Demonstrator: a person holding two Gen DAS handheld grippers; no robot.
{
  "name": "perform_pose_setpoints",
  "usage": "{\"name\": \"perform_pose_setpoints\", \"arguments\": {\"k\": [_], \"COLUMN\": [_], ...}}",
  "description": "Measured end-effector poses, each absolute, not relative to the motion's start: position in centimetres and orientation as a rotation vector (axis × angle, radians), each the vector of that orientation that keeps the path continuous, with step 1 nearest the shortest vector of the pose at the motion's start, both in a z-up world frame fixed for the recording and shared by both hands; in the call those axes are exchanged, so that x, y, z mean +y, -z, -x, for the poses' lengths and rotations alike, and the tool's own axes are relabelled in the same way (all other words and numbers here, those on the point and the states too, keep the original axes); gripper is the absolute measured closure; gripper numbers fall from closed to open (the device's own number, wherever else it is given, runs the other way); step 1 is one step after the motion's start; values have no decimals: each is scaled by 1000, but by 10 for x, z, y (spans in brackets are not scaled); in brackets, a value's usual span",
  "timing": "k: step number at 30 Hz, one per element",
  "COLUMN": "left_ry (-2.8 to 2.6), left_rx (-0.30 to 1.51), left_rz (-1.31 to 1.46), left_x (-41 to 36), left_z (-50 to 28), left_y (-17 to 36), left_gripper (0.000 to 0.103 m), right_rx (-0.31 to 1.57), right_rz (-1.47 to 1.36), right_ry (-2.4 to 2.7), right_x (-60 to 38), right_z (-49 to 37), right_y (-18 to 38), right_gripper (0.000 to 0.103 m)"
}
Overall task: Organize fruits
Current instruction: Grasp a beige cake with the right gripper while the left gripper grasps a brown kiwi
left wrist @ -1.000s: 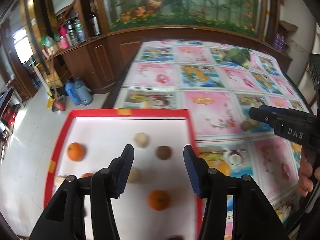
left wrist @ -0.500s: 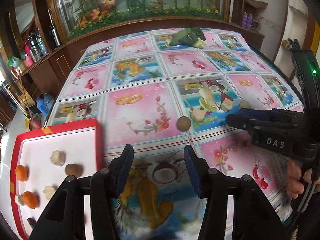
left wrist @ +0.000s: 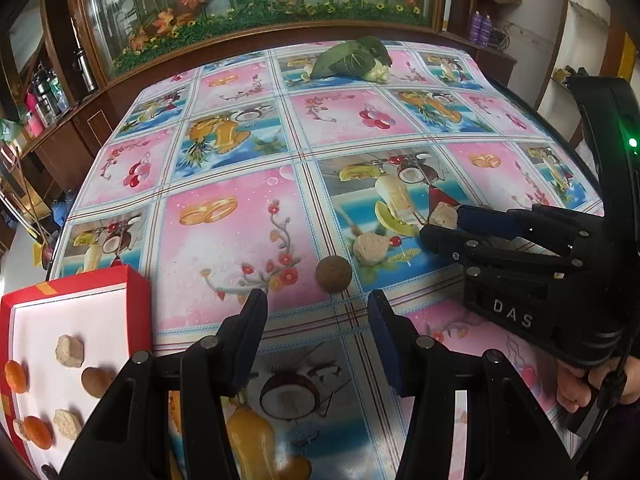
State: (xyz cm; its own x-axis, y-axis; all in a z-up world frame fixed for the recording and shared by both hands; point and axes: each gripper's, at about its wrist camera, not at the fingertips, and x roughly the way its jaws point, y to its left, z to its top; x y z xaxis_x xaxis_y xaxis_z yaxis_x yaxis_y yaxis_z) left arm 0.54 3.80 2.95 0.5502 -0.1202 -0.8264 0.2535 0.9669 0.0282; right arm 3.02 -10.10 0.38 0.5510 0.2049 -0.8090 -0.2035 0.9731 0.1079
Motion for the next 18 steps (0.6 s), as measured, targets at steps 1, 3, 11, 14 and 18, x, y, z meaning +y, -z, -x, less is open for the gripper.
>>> {"name": "perform_pose_setpoints", "arguments": {"k": [1,3,11,14,18], "left_ry": [223,225,247,254,259], "left_rx": [968,976,997,1005,999], "left_rz": [-149,-141,-123,-116,-106], "left_x": [37,37,32,31,29], "left_z": [-8,-13,-22,-24,-26], "left_y": [-28,-25,-15,-12,-12], "left_gripper": [51,51,53,62,77], "right_rx": [953,943,917,916,923], "right_rz": [10,37,67,58,26], "right_ry": [-235,-223,-190,-195,-212], "right_x": [-99,-96,-97,-99,-103], "right_z": [-31,-31,-31,-31,-30], "right_y": [-4,-3,-2,-2,-3], "right_gripper": [62,62,77,77,77]}}
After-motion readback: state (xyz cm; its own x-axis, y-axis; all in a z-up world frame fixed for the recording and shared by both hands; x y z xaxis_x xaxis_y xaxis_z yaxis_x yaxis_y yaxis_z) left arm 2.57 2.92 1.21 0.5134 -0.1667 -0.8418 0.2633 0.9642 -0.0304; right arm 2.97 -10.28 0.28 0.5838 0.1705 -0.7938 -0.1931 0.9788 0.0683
